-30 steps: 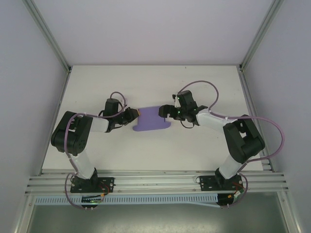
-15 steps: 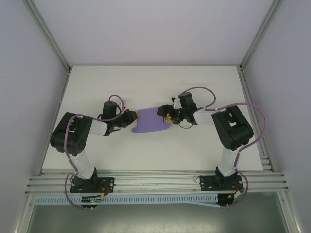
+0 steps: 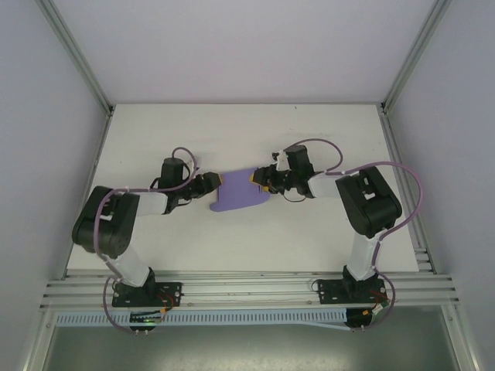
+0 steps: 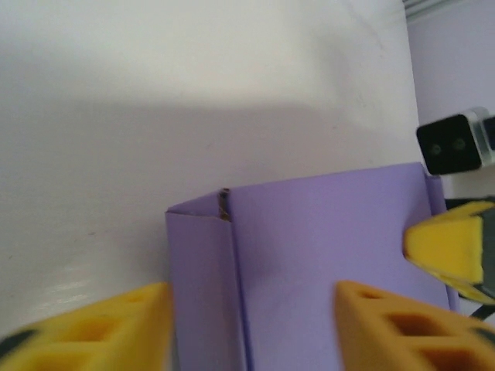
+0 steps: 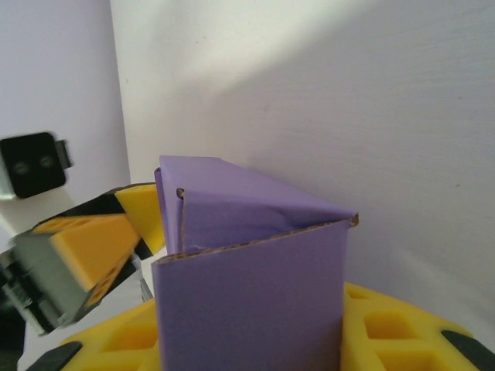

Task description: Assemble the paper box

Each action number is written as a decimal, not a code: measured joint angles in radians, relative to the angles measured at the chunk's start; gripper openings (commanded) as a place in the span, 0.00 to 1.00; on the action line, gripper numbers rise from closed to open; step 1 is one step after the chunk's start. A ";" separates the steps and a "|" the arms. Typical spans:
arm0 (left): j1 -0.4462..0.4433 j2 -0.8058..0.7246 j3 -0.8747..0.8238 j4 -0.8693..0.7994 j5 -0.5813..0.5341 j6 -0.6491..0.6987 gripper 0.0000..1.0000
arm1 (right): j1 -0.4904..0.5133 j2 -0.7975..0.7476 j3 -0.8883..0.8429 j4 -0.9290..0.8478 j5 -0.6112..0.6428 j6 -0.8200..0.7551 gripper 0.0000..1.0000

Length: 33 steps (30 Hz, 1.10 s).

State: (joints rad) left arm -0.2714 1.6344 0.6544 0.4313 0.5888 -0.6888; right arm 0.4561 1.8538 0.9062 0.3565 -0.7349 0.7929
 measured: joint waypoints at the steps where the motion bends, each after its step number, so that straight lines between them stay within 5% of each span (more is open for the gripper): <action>1: -0.002 -0.040 0.017 -0.038 -0.019 0.040 0.98 | -0.005 -0.011 0.000 -0.007 0.000 0.002 0.19; 8: -0.045 -0.311 0.167 -0.135 -0.062 0.441 0.98 | -0.081 -0.146 0.046 -0.196 0.025 -0.004 0.23; 10: -0.090 -0.342 0.194 -0.159 -0.063 0.570 0.98 | -0.111 -0.168 0.096 -0.291 0.031 -0.010 0.16; 19: -0.309 -0.306 0.311 -0.367 -0.097 1.057 0.98 | -0.266 -0.184 0.402 -0.771 -0.051 0.018 0.07; 33: -0.447 -0.181 0.463 -0.553 -0.338 1.529 0.98 | -0.291 -0.115 0.405 -0.939 -0.245 0.192 0.02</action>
State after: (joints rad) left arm -0.7181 1.4536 1.1175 -0.1215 0.2504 0.8398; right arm 0.1650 1.7386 1.3113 -0.5827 -0.9798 0.9844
